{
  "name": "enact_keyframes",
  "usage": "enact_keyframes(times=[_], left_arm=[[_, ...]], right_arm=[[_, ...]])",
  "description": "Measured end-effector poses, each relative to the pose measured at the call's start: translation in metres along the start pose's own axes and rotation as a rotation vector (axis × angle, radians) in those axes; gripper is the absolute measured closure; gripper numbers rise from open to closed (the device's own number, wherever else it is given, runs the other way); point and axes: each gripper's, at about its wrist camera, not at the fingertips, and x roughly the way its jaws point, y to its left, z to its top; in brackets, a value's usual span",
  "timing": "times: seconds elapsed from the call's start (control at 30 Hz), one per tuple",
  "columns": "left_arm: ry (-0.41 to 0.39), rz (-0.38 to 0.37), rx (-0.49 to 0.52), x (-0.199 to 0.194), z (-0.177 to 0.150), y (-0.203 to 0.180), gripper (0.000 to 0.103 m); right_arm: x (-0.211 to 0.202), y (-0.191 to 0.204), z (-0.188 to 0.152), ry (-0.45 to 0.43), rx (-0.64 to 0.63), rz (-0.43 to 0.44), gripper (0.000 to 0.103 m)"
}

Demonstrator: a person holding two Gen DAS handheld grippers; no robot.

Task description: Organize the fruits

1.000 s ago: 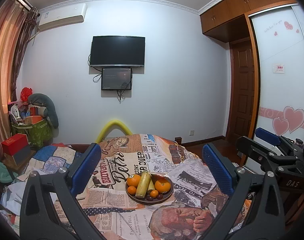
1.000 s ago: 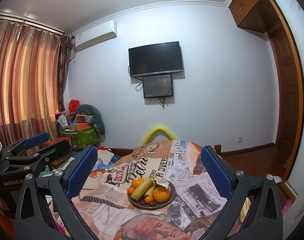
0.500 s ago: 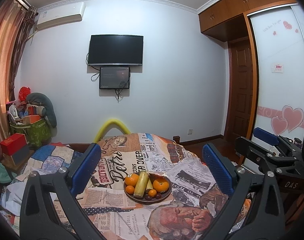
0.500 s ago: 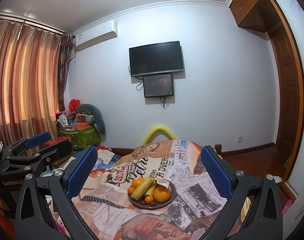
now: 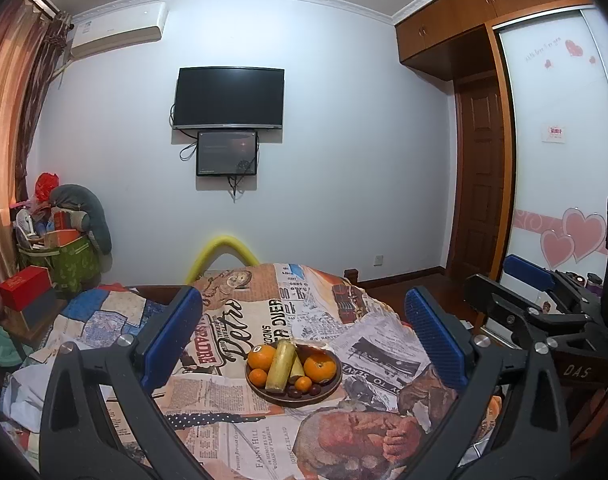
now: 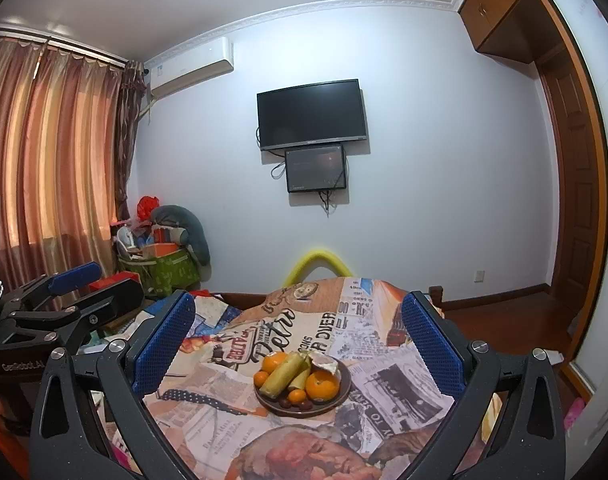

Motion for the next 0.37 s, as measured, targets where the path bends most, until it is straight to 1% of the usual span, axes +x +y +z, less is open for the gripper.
enact_keyframes(times=[0.37], left_arm=[[0.009,0.003,-0.008,0.0032,-0.0012,0.0019,0.000]], right_arm=[[0.0049,-0.0045,-0.0045,0.014,0.008,-0.004,0.000]])
